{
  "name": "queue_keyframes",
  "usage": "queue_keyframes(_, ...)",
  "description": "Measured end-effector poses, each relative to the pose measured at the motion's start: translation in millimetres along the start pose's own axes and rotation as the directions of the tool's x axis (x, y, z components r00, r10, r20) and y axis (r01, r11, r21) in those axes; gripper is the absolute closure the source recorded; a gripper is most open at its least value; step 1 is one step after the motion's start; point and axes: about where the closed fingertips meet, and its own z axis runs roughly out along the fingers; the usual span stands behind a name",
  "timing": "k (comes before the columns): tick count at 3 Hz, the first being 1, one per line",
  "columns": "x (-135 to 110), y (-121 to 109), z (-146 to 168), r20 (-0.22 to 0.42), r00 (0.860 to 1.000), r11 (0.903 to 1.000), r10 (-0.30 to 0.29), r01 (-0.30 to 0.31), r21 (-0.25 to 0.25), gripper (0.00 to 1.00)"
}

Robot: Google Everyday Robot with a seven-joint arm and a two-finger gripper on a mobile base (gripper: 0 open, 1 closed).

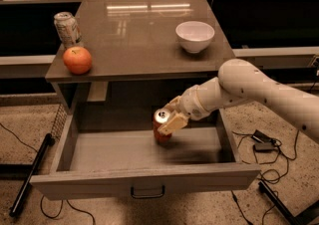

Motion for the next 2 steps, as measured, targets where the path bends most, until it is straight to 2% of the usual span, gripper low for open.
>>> queue_keyframes(1, 7.5, 1.8, 1.4, 0.008, 1.0, 0.9997, 0.023, -0.023, -0.012, 0.83)
queue_keyframes(2, 6.5, 2.6, 3.2, 0.008, 1.0, 0.9997, 0.021, -0.021, -0.015, 0.6)
